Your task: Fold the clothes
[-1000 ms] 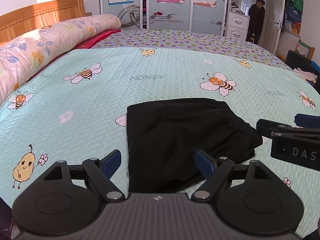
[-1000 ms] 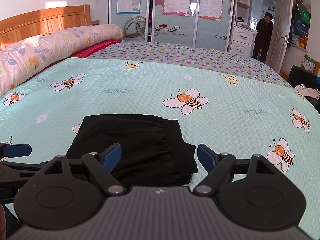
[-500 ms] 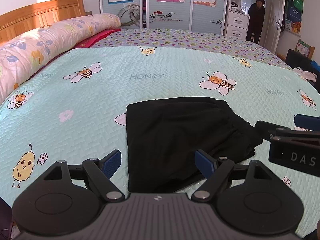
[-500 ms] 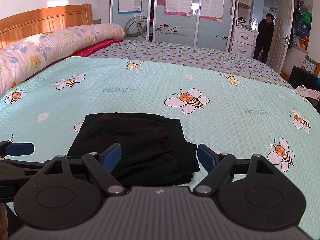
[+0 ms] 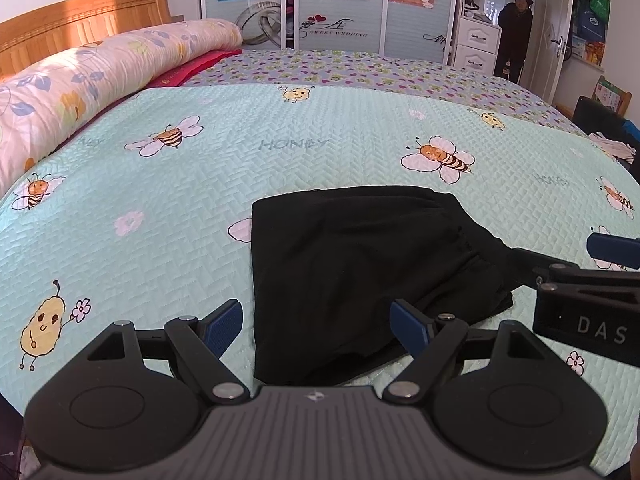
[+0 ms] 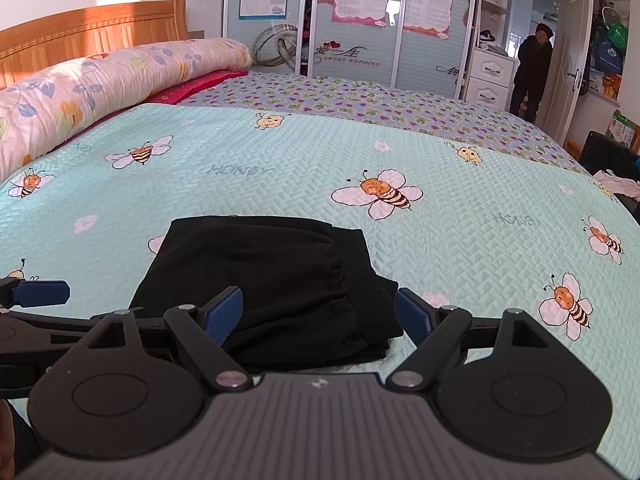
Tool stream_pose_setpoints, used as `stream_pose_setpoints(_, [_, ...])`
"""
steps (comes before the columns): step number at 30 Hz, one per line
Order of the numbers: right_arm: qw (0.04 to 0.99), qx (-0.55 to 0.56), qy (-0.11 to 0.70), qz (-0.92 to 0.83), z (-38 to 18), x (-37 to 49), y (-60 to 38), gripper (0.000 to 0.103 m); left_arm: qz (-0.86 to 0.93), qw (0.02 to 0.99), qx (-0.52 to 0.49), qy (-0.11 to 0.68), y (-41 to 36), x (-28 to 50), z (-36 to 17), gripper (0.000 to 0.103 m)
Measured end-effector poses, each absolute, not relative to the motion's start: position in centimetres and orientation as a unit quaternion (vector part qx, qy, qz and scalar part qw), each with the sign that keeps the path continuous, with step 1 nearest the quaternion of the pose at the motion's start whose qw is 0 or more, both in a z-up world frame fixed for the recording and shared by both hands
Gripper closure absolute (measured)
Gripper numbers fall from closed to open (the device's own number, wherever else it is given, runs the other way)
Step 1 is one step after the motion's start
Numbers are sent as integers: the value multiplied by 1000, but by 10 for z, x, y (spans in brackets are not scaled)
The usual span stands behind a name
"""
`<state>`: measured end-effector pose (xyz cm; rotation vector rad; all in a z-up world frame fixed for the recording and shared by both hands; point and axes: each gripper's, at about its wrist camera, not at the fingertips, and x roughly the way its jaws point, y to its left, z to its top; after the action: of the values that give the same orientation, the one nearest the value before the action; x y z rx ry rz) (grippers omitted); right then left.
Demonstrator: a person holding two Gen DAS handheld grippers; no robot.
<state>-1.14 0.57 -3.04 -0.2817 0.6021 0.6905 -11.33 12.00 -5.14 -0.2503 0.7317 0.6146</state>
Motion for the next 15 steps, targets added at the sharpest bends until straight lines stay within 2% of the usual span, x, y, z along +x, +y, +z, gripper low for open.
stream_pose_setpoints(10, [884,-138,301,331,-41,-7,8,20,303,874,-130,356,140,-115,-59,19])
stream_pose_setpoints(13, [879,-102,318,340,-50,7,-5,20,318,869,-153,348,167,-121,-60,19])
stream_pose_setpoints(15, [866,-37,353,352,-62,26,-22,20,327,861,-181,346,191,-125,-62,19])
